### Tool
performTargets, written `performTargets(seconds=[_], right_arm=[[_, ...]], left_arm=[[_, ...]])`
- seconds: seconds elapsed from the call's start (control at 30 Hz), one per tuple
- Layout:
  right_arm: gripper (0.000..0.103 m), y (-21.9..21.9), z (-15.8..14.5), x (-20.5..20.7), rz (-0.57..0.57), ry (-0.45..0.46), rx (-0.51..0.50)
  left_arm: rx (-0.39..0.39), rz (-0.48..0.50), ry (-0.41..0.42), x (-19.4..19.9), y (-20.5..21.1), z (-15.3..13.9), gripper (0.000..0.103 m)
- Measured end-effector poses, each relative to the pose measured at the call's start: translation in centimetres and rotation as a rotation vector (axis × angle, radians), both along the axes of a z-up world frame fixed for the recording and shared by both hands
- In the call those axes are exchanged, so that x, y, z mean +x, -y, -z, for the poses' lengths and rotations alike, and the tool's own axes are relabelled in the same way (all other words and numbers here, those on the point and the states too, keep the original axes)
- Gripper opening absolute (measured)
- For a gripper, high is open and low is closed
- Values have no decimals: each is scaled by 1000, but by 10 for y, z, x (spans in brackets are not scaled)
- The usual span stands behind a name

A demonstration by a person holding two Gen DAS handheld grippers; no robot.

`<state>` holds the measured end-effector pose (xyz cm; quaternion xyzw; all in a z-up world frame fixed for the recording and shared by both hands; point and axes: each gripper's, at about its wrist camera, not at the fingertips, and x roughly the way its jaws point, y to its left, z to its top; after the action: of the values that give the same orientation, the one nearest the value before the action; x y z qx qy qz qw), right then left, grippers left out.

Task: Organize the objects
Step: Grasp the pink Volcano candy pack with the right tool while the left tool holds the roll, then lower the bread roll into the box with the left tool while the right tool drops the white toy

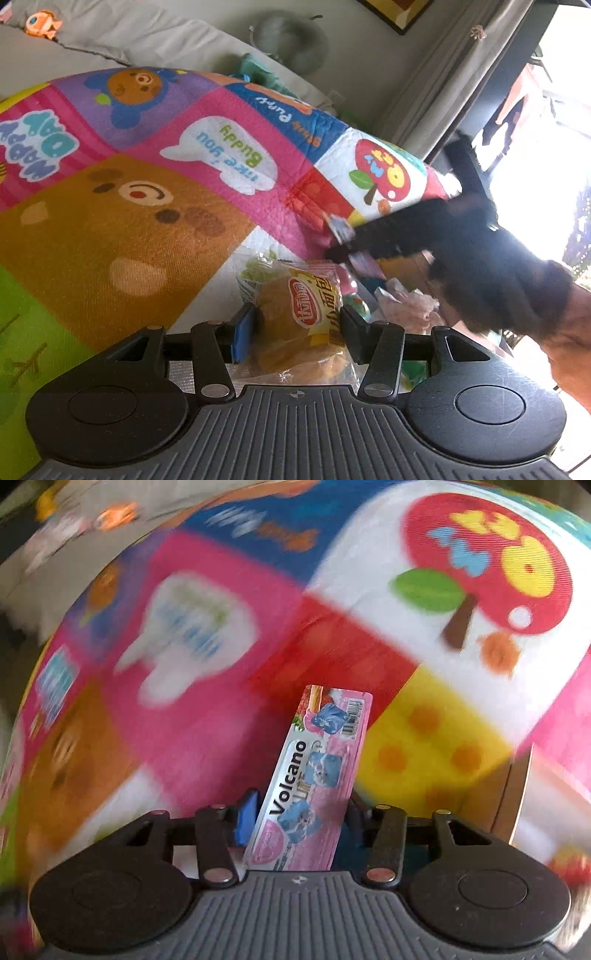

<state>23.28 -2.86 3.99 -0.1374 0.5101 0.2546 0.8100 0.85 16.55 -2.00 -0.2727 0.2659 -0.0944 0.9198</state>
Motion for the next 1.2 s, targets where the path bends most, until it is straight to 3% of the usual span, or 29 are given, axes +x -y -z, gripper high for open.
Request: performTargets(seconds=[0.17,0.33,0.53,0.6,0.73,0.83,0.97,1.2], right_arm=[[51,18,-15,-55,-69,28,-21],[55,42,-25,-117,-98,139,16],[57,79,-16,-184,-93,207,9],[53,96,-10,-192,-49,208,12],[36,143,-9,-207,75,216,92],[19,175,-10,-218,154,221,164],[18,209,-14,-237,202,221,272],[18,251,-28,-266,268,309,372]], left_arm=[[2,0,-2,0,0,0,54],[21,2,-6,0,3,-2,54],[26,25,-36,-8,12,-9,54],[25,63,-41,-17,20,-12,54],[104,139,-52,-36,47,-22,54],[161,201,-63,-50,68,-28,54],[200,240,-63,-63,90,-38,53],[211,258,-55,-65,117,-54,53]])
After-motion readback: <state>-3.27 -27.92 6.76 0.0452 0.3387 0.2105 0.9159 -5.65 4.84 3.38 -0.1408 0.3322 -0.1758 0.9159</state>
